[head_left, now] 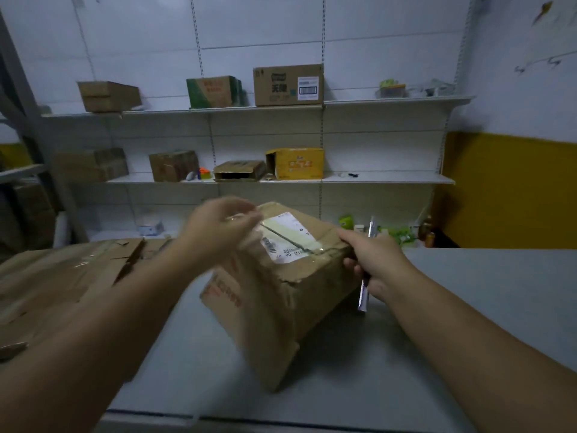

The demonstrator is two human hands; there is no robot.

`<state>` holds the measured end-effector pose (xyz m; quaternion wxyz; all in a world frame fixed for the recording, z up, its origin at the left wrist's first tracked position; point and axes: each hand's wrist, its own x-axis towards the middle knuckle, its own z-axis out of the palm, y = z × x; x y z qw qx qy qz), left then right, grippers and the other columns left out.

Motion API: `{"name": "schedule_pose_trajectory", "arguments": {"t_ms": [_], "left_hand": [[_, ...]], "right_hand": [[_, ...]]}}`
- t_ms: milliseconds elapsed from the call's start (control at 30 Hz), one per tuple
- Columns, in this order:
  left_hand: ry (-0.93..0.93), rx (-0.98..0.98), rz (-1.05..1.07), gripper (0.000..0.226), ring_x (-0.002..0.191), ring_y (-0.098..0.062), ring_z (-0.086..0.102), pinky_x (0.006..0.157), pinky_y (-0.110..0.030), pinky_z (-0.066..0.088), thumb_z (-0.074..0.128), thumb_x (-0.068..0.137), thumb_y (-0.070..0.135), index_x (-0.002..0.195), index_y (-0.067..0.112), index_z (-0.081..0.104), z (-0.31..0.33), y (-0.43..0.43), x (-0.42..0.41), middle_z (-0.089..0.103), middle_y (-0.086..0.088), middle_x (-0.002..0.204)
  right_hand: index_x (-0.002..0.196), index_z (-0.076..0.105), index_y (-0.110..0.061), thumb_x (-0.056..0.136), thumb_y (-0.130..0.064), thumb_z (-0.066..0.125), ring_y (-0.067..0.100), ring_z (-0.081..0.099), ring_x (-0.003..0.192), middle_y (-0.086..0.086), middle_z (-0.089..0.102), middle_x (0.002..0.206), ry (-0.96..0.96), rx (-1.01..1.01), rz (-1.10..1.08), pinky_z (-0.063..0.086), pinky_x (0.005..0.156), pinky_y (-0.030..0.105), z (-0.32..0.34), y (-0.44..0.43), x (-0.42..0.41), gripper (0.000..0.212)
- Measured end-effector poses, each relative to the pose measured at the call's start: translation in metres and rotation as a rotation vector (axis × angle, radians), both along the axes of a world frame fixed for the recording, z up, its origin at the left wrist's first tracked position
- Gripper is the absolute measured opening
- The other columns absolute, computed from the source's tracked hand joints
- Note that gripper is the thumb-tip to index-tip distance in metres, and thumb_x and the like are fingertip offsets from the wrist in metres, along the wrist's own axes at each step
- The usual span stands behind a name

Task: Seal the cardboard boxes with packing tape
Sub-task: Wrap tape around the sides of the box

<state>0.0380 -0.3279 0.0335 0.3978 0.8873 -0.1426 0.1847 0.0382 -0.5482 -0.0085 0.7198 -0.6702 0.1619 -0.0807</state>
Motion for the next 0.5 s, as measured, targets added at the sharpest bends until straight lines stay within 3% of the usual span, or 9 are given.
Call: {"name": "schedule_pose_trajectory", "arguments": {"t_ms": [100, 167, 233, 333, 400, 433, 500], "left_hand": [[0.224, 0.451, -0.132, 0.058, 0.128, -0.015, 0.038, 0.103, -0.041, 0.041, 0.050, 0.083, 0.060, 0.134, 0.032, 0.043, -0.035, -0.032, -0.027, 0.041, 0.006, 0.137], [0.135, 0.544, -0.110, 0.058, 0.139, -0.016, 0.023, 0.110, -0.040, 0.030, 0.053, 0.083, 0.057, 0.134, 0.032, 0.042, -0.042, -0.037, -0.034, 0.032, 0.008, 0.147], [0.054, 0.383, -0.145, 0.042, 0.126, -0.010, 0.039, 0.101, -0.025, 0.035, 0.057, 0.087, 0.040, 0.127, 0.031, 0.051, -0.034, -0.030, -0.036, 0.044, 0.011, 0.137], [0.131, 0.135, -0.195, 0.035, 0.097, 0.003, 0.047, 0.082, -0.015, 0.039, 0.059, 0.088, 0.024, 0.121, 0.034, 0.055, -0.021, -0.009, -0.032, 0.051, 0.022, 0.113], [0.197, -0.024, -0.215, 0.030, 0.094, 0.003, 0.050, 0.085, -0.021, 0.042, 0.060, 0.087, 0.023, 0.106, 0.044, 0.056, -0.020, 0.003, -0.027, 0.052, 0.026, 0.103], [0.209, -0.073, -0.218, 0.028, 0.097, 0.000, 0.051, 0.089, -0.026, 0.044, 0.061, 0.086, 0.024, 0.100, 0.047, 0.056, -0.021, 0.007, -0.025, 0.054, 0.024, 0.102], [0.215, -0.116, -0.240, 0.027, 0.107, -0.009, 0.053, 0.096, -0.035, 0.044, 0.063, 0.084, 0.025, 0.097, 0.048, 0.058, -0.021, 0.013, -0.021, 0.056, 0.022, 0.107]], "right_hand": [[0.104, 0.058, -0.008, 0.087, -0.028, 0.067, 0.008, 0.057, 0.042, 0.011, 0.068, 0.095, 0.045, 0.038, 0.071, 0.032, 0.030, 0.014, -0.002, 0.009, -0.005, 0.027], [0.114, 0.056, -0.007, 0.088, -0.023, 0.066, 0.011, 0.061, 0.041, 0.015, 0.065, 0.104, 0.077, 0.118, 0.124, 0.033, 0.028, 0.013, 0.003, 0.009, -0.011, 0.032], [0.115, 0.056, -0.008, 0.089, -0.023, 0.064, 0.014, 0.063, 0.043, 0.015, 0.062, 0.106, 0.074, 0.162, 0.199, 0.033, 0.029, 0.012, 0.013, 0.002, -0.020, 0.031], [0.108, 0.059, -0.011, 0.093, -0.027, 0.058, 0.009, 0.059, 0.048, 0.011, 0.064, 0.106, -0.010, -0.079, 0.288, 0.031, 0.037, 0.014, 0.019, -0.018, -0.028, 0.022], [0.112, 0.059, -0.014, 0.090, -0.021, 0.062, 0.008, 0.055, 0.051, 0.010, 0.063, 0.114, -0.071, -0.315, 0.279, 0.034, 0.041, 0.018, 0.010, -0.027, -0.032, 0.023], [0.119, 0.057, -0.017, 0.085, -0.019, 0.066, 0.009, 0.057, 0.059, 0.005, 0.061, 0.120, -0.080, -0.435, 0.302, 0.041, 0.047, 0.021, 0.000, -0.029, -0.032, 0.034], [0.130, 0.050, -0.026, 0.077, -0.023, 0.074, 0.010, 0.059, 0.092, -0.009, 0.053, 0.128, -0.072, -0.671, 0.387, 0.052, 0.072, 0.030, -0.025, -0.023, -0.031, 0.058]]}}
